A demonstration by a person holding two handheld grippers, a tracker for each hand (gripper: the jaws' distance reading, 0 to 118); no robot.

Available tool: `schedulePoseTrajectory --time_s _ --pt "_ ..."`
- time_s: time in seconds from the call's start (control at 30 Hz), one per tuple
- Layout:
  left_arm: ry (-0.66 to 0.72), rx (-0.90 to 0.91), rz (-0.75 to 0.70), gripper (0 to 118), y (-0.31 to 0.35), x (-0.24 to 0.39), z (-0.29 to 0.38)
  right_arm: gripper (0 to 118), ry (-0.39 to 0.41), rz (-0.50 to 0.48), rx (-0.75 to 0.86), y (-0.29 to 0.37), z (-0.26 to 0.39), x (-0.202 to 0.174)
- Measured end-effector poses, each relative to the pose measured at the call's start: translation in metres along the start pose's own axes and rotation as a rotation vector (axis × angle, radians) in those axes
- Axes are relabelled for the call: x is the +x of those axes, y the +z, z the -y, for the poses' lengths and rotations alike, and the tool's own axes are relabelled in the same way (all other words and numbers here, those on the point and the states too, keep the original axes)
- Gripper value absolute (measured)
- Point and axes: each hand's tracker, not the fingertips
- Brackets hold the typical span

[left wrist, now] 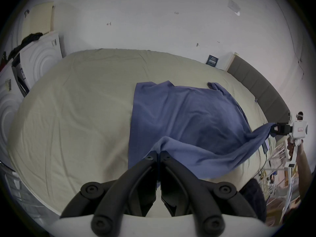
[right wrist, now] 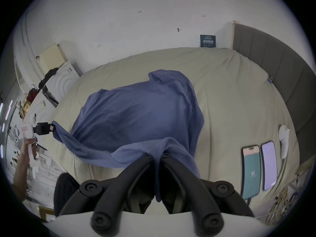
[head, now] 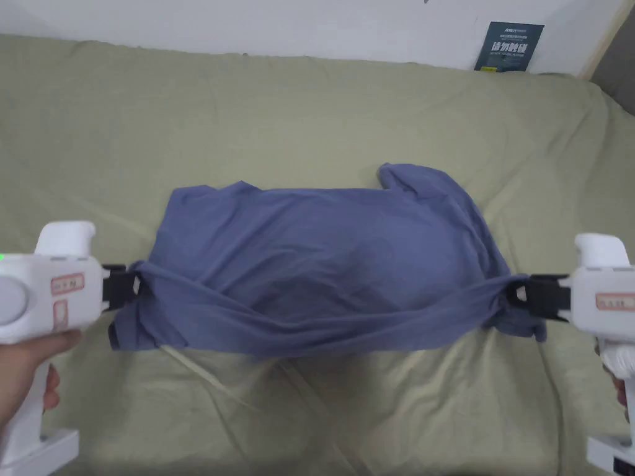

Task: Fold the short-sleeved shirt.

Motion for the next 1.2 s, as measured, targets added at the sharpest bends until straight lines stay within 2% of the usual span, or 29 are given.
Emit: schedulePoseTrajectory --time_s 0.03,0.17,0.2,0.27,0.4,0.43,0.47,0.5,0.53,0.57,0.6,0.63,0.67,0.7,0.73,0.8,0.83,0.9,0.93,0.97,1.0,1.03,1.07,1.1,1.13,1.17,1.2 --pt "0.03 -0.016 -0.002 0 -0.014 -0.002 -0.011 4 -0.06 0.021 -0.024 -0.014 -0.009 0.013" --pt "0.196 -0.123 -0.016 0 -0.059 -0.007 -0.034 4 -0.162 0.05 -0.114 -0.072 -0.044 0.036" --pt "0.213 -0.148 -0.042 0 -0.07 -0.009 -0.037 4 -0.179 0.059 -0.133 -0.084 -0.049 0.042" --pt "0.246 -0.181 -0.092 0 -0.091 -0.013 -0.04 4 -0.27 0.091 -0.151 -0.104 -0.056 0.054" --pt "0.261 -0.213 -0.127 0 -0.107 -0.018 -0.04 4 -0.342 0.093 -0.145 -0.11 -0.054 0.053" --pt "0.284 -0.207 -0.12 0 -0.108 -0.02 -0.039 8 -0.349 0.087 -0.145 -0.114 -0.055 0.059" --pt "0.291 -0.201 -0.122 1 -0.108 -0.021 -0.037 23 -0.344 0.093 -0.143 -0.115 -0.053 0.058" --pt "0.306 -0.185 -0.126 7 -0.107 -0.022 -0.035 44 -0.333 0.099 -0.134 -0.115 -0.052 0.057" --pt "0.328 -0.155 -0.097 10 -0.102 -0.023 -0.031 58 -0.304 0.103 -0.106 -0.111 -0.049 0.055" --pt "0.345 -0.109 -0.038 10 -0.097 -0.024 -0.028 58 -0.304 0.111 -0.087 -0.106 -0.046 0.053" --pt "0.334 -0.066 0.014 27 -0.088 -0.026 -0.024 97 -0.294 0.086 -0.085 -0.1 -0.042 0.051" --pt "0.32 -0.024 0.055 70 -0.075 -0.025 -0.017 118 -0.276 0.039 -0.058 -0.089 -0.035 0.047" --pt "0.303 0.007 0.087 89 -0.059 -0.024 -0.009 118 -0.265 0.037 -0.012 -0.075 -0.029 0.04" --pt "0.287 0.064 0.116 94 -0.039 -0.022 -0.001 118 -0.253 0.024 0.023 -0.079 -0.025 0.057" --pt "0.27 0.132 0.137 94 -0.016 -0.019 0.012 118 -0.231 0.009 0.065 -0.067 -0.014 0.053" --pt "0.211 0.194 0.149 95 0.019 -0.013 0.037 118 -0.171 -0.015 0.135 -0.041 0.016 0.036" --pt "0.182 0.246 0.124 100 0.04 -0.006 0.055 118 -0.143 -0.038 0.177 -0.008 0.044 0.009" --pt "0.173 0.334 0.138 115 0.071 0.005 0.089 118 -0.117 -0.074 0.265 0.02 0.084 -0.015" --pt "0.195 0.343 0.135 117 0.076 0.004 0.102 117 -0.115 -0.082 0.301 0.03 0.105 -0.026" --pt "0.201 0.344 0.131 117 0.085 0.008 0.114 114 -0.118 -0.084 0.303 0.048 0.122 -0.051" --pt "0.182 0.331 0.101 117 0.092 0.014 0.126 104 -0.126 -0.08 0.301 0.055 0.136 -0.06" --pt "0.133 0.315 0.05 111 0.098 0.019 0.135 69 -0.13 -0.063 0.304 0.06 0.148 -0.069" --pt "0.088 0.256 0.024 87 0.097 0.012 0.143 33 -0.128 -0.006 0.312 0.065 0.16 -0.079" --pt "0.063 0.237 0.04 35 0.095 0.01 0.146 0 -0.126 0.02 0.302 0.062 0.165 -0.078" --pt "0.049 0.219 0.032 0 0.091 0.012 0.149 0 -0.083 0.058 0.308 0.061 0.17 -0.081" --pt "0.046 0.163 -0.042 0 0.085 0.016 0.153 0 -0.058 0.073 0.331 0.063 0.174 -0.085" --pt "0.017 0.203 -0.114 0 0.086 0.021 0.151 0 -0.063 0.058 0.333 0.064 0.177 -0.086"
